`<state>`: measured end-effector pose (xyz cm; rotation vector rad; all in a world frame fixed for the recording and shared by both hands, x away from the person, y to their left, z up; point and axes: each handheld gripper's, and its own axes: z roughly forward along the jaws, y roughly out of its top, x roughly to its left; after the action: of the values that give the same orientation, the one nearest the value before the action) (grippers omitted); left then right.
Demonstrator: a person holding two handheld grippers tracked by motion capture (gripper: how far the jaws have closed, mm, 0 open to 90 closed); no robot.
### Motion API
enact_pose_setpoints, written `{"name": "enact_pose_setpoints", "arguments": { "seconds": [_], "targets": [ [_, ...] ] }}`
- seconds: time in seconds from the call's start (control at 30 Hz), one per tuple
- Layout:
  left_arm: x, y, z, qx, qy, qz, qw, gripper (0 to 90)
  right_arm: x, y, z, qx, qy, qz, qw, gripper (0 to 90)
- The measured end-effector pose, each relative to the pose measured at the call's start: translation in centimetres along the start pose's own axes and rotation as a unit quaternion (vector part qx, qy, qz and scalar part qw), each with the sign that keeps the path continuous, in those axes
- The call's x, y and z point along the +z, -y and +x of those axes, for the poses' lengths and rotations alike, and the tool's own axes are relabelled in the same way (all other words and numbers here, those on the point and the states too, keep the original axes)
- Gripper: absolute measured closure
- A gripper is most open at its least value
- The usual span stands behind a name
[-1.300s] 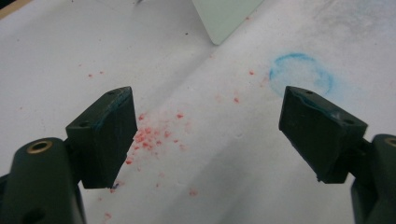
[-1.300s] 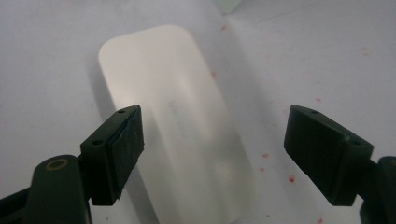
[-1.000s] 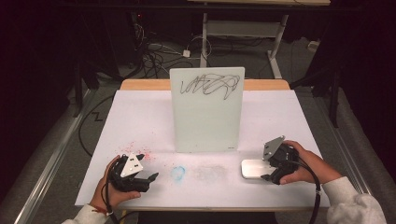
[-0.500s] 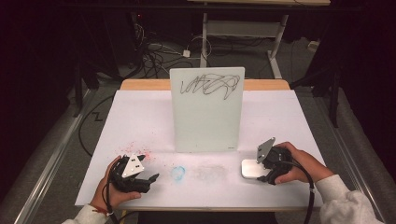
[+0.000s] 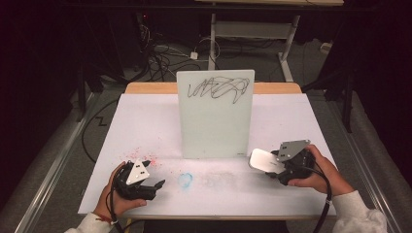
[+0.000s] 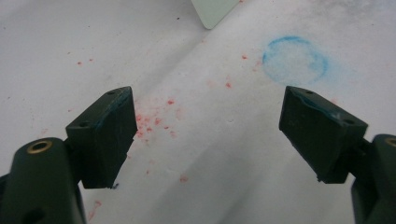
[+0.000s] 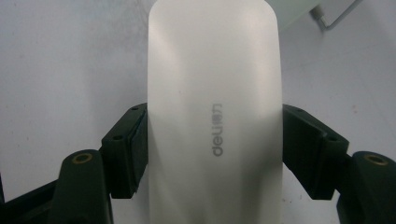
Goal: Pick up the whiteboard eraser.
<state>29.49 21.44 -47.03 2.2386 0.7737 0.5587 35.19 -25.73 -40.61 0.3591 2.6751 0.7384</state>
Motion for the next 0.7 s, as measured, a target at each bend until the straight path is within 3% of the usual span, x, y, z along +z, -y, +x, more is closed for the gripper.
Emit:
{"name": "enact_pose_setpoints", "arguments": {
  "seconds": [0.03,0.2,0.3,0.4,0.53,0.6,0.63,0.67,0.7],
  "targets": [
    [0.0,0.0,0.0,0.000,-0.001,-0.001,1.0000,18.5,-0.3,-0.3,0.3,-0.002,0.013,-0.013,0.9998,30.7],
    [-0.2,0.0,0.1,-0.001,-0.001,-0.008,1.0000,18.5,-0.3,-0.8,1.1,0.009,0.031,-0.046,0.9984,30.7],
    [-0.3,0.0,0.1,-0.001,-0.004,-0.012,0.9999,18.5,-0.2,-1.1,1.3,0.010,0.045,-0.052,0.9976,30.7],
    [-0.4,0.0,0.2,-0.003,-0.007,-0.019,0.9998,18.2,-0.1,-1.4,1.6,0.028,0.064,-0.083,0.9941,30.8],
    [-0.4,0.0,0.5,-0.005,-0.012,-0.022,0.9997,18.2,0.2,-1.6,1.8,0.038,0.086,-0.098,0.9907,30.7],
    [-0.4,0.1,0.5,-0.007,-0.012,-0.025,0.9996,18.2,0.4,-1.6,1.9,0.050,0.105,-0.114,0.9867,30.7],
    [-0.4,0.1,0.6,-0.007,-0.013,-0.027,0.9995,18.2,0.4,-1.6,1.9,0.050,0.105,-0.114,0.9867,30.7],
    [-0.5,0.2,0.6,-0.008,-0.013,-0.028,0.9995,18.2,0.5,-1.6,1.8,0.059,0.115,-0.125,0.9837,30.7],
    [-0.5,0.2,0.6,-0.009,-0.014,-0.028,0.9995,18.2,0.5,-1.6,1.8,0.059,0.115,-0.125,0.9837,30.7]
  ]
}}
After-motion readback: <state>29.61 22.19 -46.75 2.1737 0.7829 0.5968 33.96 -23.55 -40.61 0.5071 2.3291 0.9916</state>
